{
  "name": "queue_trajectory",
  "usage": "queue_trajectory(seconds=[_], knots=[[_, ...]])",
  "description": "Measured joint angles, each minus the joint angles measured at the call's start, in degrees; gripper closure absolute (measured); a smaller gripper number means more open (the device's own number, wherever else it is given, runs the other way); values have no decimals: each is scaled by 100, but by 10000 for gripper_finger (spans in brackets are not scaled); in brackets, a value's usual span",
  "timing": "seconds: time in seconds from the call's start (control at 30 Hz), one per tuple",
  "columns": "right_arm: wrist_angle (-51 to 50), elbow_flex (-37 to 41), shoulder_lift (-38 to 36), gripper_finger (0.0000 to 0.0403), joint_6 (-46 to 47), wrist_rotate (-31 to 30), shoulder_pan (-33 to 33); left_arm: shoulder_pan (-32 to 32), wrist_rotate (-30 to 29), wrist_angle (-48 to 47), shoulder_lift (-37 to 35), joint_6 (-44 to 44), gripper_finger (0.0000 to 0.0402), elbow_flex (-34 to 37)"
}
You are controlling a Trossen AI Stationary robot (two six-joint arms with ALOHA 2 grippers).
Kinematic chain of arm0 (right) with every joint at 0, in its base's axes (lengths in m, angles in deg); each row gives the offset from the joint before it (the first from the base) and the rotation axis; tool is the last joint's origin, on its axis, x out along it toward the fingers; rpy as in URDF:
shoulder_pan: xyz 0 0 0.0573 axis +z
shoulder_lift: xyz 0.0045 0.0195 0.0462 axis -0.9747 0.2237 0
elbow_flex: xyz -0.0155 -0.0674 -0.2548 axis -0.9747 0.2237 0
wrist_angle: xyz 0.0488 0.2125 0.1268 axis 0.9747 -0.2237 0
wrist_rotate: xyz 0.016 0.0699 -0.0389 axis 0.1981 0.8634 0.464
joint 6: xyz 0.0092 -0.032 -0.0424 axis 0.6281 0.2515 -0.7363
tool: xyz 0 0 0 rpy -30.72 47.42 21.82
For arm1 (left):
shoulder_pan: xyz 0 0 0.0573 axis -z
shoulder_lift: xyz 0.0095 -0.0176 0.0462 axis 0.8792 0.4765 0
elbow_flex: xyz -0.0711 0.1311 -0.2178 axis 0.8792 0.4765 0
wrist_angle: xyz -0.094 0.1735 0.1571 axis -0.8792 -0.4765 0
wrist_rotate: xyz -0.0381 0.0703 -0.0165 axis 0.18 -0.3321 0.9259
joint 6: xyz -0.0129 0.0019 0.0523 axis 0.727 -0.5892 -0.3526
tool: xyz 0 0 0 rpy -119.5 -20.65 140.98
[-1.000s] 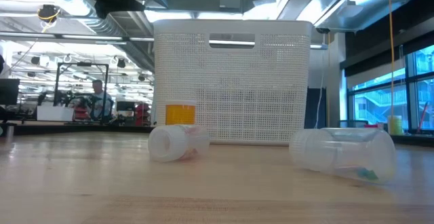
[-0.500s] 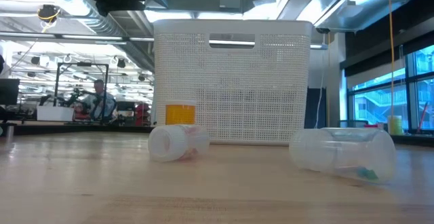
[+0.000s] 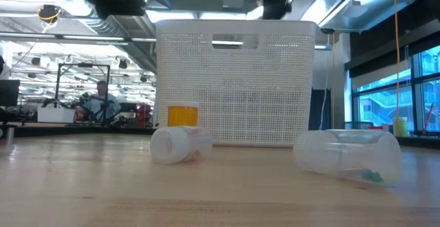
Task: Pick & place medical supplies in basket/bin
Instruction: Put the large white pill bottle into the white bin
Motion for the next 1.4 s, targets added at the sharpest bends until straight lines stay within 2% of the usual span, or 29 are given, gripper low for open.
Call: queue_trajectory(seconds=[0.07,0.23,0.57,1.4], knots=[[-331,-271,437,207,-176,11,-223,0,0,-46,0,143,235,0],[-257,-545,1136,206,-876,395,-523,0,0,-112,0,202,235,0],[-274,-545,2027,206,-1051,421,-799,1,10,-109,0,199,235,0],[-272,-538,2976,204,-1025,423,-945,0,24,-368,0,197,235,0]])
